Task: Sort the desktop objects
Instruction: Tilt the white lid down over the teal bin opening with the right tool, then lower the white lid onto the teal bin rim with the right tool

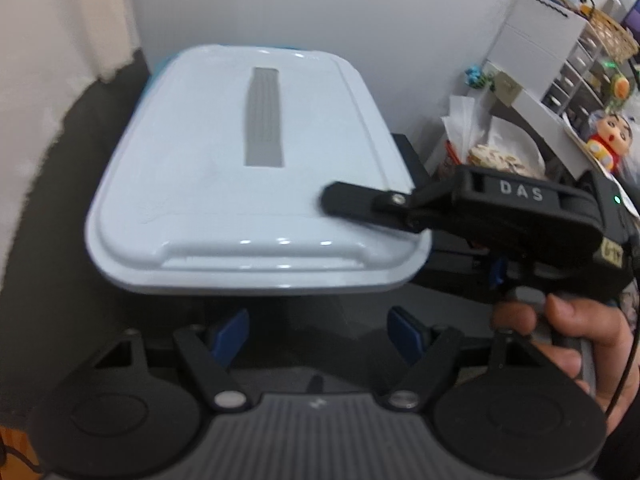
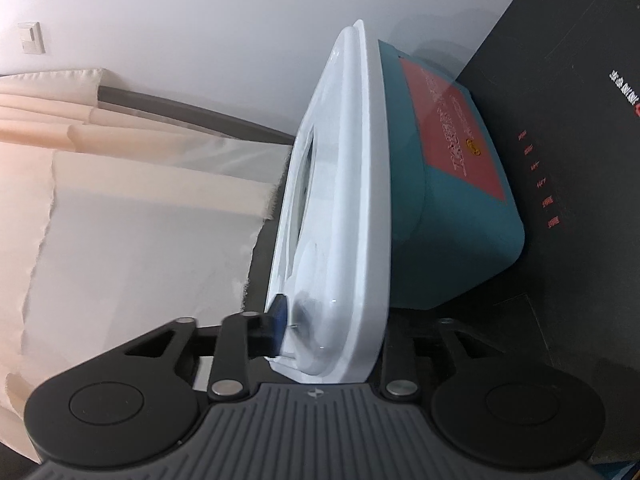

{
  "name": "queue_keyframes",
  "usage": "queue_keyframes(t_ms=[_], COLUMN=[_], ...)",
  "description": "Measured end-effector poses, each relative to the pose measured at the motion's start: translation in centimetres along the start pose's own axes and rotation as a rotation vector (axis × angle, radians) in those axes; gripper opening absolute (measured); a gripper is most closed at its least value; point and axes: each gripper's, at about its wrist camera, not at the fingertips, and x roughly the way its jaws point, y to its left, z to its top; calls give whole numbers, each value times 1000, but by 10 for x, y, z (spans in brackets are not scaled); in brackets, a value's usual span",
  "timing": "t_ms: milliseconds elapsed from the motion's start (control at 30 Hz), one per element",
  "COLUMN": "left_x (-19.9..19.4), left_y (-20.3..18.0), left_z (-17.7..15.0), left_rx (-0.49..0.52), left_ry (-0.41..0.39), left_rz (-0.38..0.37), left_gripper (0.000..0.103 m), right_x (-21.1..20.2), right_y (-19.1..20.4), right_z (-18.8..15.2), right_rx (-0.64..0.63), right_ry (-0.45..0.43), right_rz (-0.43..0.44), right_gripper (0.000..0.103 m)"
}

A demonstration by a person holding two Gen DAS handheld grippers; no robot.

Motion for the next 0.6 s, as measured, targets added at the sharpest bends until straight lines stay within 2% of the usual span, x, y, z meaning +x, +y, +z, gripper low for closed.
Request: queue_keyframes(t_ms=[33, 133, 367, 600], left_x=[2, 6, 7, 4], left_y=[-2, -5, -5, -6], left_z=[0, 0, 2, 9], left_rx=[8, 22, -4, -16], left_ry=[6, 16, -14, -48], left_rz=[0, 4, -3, 17], left_gripper=[79, 79, 79, 79], right_x=[0, 1, -5, -11], right_y=[0, 2, 2, 5], right_z=[0, 1, -2, 1], right_rx=[7, 5, -12, -46], right_ry=[2, 1, 0, -19], right_rz=[13, 31, 25, -27], right_gripper=[46, 54, 54, 59])
